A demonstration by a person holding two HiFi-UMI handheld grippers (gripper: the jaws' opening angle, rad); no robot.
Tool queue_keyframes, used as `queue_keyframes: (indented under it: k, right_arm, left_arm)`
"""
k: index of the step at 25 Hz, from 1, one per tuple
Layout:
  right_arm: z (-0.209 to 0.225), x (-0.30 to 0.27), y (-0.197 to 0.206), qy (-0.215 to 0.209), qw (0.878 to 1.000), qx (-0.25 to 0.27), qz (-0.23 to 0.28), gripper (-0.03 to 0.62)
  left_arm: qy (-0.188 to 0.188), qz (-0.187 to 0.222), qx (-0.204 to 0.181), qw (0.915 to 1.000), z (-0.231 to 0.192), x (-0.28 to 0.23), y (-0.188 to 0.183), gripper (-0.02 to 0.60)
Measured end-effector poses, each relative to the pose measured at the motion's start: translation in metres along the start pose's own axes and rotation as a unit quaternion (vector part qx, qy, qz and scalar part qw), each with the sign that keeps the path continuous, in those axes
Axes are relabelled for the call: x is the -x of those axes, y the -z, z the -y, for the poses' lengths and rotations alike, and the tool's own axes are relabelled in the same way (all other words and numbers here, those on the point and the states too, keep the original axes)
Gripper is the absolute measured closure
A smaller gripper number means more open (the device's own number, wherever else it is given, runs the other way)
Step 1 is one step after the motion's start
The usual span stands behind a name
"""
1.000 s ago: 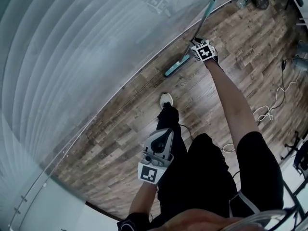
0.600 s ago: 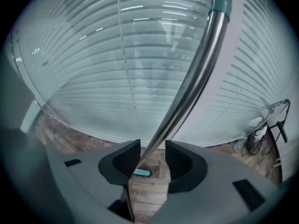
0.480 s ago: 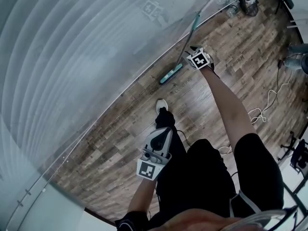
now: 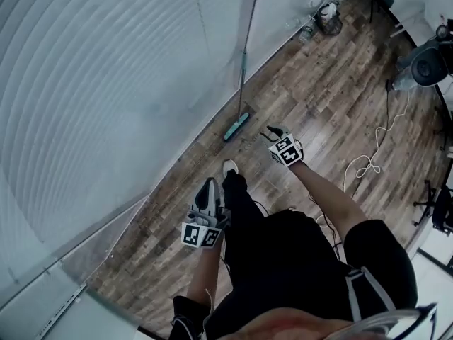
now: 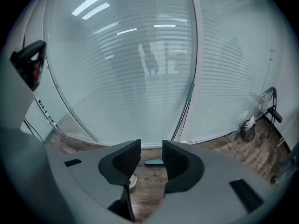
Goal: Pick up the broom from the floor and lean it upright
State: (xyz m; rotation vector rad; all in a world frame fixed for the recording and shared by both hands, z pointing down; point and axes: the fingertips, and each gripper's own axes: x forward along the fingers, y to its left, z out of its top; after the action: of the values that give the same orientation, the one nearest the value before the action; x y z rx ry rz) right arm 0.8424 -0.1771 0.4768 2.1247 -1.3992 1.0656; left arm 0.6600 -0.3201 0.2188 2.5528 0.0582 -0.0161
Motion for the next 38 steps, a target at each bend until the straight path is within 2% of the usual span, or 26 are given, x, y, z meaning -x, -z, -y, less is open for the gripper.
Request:
queue_keyframes:
  k: [3, 6, 8, 10, 13, 15, 19, 25, 28, 32, 36, 38]
  right_arm:
    - [-0.033, 0.097, -0.006, 0.004, 0.997, -0.035, 0.07, 0.442]
    - [-0.059, 0.205, -0.005, 0.016, 0.989, -0.043, 0.143, 0.457]
    - [-0.071, 0.273, -0.008, 0.02, 0.978, -0.047, 0.204, 0.532]
    - [-0.09, 0.332, -0.009, -0.002, 0.964, -0.061, 0.258, 0.569]
    - [-0.125, 0.406, -0.012, -0.058, 0.943, -0.074, 0.321, 0.574]
    - [-0.136, 0.443, -0.024, -0.068, 0.93, -0.06, 0.357, 0.574]
    - [-0.144, 0.483, -0.036, -0.051, 0.915, -0.038, 0.399, 0.574]
    - [-0.138, 0.51, -0.052, -0.011, 0.897, 0.008, 0.442, 0.576]
    - [-0.133, 0.516, -0.064, 0.004, 0.888, 0.014, 0.459, 0.576]
    - [-0.122, 0.525, -0.075, 0.02, 0.883, 0.017, 0.469, 0.576]
    - [-0.112, 0.53, -0.075, 0.014, 0.885, 0.004, 0.465, 0.576]
    - [-0.112, 0.534, -0.071, 0.015, 0.881, 0.007, 0.473, 0.576]
  left_arm:
    - [-0.003, 0.004, -0.038, 0.9993, 0.045, 0.007, -0.028, 0.561]
    - [-0.013, -0.003, -0.05, 0.9987, 0.108, 0.02, -0.028, 0.561]
    - [-0.012, -0.008, -0.06, 0.9981, 0.152, 0.028, -0.018, 0.561]
    - [0.0, -0.015, -0.064, 0.9979, 0.194, 0.038, -0.003, 0.561]
    - [0.04, -0.023, -0.054, 0.9975, 0.26, 0.055, 0.018, 0.561]
    - [0.065, -0.025, -0.071, 0.995, 0.296, 0.057, 0.029, 0.561]
    - [0.086, -0.03, -0.121, 0.9885, 0.334, 0.06, 0.047, 0.561]
    - [0.104, -0.026, -0.144, 0.9838, 0.349, 0.045, 0.043, 0.561]
    - [0.114, -0.023, -0.157, 0.9807, 0.349, 0.034, 0.033, 0.561]
    - [0.118, -0.017, -0.17, 0.9781, 0.35, 0.02, 0.023, 0.561]
    - [0.119, -0.01, -0.177, 0.977, 0.359, 0.013, 0.022, 0.561]
    - [0.12, -0.009, -0.177, 0.9768, 0.366, 0.014, 0.026, 0.561]
